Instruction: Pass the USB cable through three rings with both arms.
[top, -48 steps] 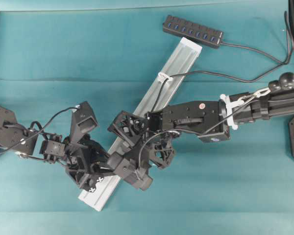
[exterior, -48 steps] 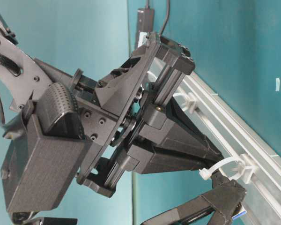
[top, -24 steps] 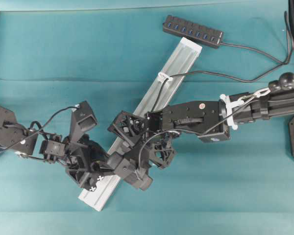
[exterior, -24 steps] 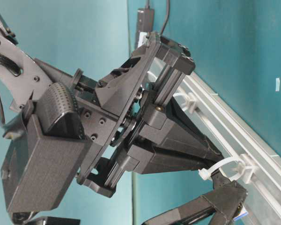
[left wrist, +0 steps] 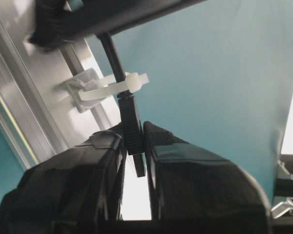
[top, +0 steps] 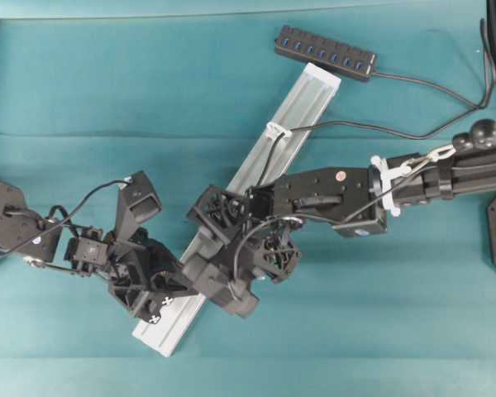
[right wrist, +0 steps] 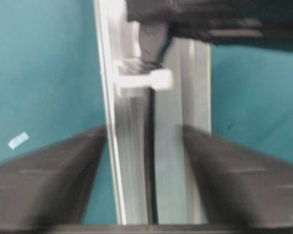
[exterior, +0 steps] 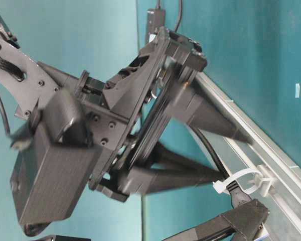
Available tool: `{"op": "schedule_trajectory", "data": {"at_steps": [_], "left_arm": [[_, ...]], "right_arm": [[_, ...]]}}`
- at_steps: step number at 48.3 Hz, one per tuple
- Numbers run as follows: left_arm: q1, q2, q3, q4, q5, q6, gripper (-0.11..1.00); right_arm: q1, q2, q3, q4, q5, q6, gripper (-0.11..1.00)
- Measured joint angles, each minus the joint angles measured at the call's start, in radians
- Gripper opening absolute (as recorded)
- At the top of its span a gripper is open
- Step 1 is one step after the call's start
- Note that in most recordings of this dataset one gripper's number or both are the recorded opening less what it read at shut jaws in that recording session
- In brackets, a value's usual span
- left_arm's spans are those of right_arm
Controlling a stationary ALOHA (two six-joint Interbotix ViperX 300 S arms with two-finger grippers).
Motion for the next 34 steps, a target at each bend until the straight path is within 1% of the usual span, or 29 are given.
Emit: {"op": "schedule_trajectory", "data": {"at_steps": [2, 4, 6, 15, 19, 27, 34], "left_arm": [[-0.002, 0.0, 0.002, 0.0, 0.0, -0.002, 0.12], [-0.002, 0.0, 0.002, 0.0, 0.0, -0.002, 0.12], [-0.002, 0.0, 0.0, 0.0, 0.0, -0.003, 0.12], [-0.003, -0.005, 0.012, 0.0, 0.0, -0.006, 0.12], [-0.008, -0.011, 0.018, 0.0, 0.0, -0.028, 0.12], [-0.021, -0.028, 0.025, 0.0, 0.002, -0.077, 0.1], [-0.032, -0.041, 0.028, 0.0, 0.002, -0.097, 0.1]], "right_arm": [[0.0, 0.0, 0.0, -0.006, -0.003, 0.018, 0.93], [0.0, 0.0, 0.002, -0.011, -0.005, 0.032, 0.91], [-0.002, 0.0, 0.0, -0.015, -0.008, 0.041, 0.89], [-0.005, -0.003, 0.002, -0.017, -0.011, 0.071, 0.89], [-0.014, -0.006, 0.002, -0.017, -0.012, 0.092, 0.89], [-0.037, -0.018, 0.003, -0.017, -0.023, 0.163, 0.89], [-0.041, -0.028, 0.012, -0.018, -0.025, 0.175, 0.89]]}}
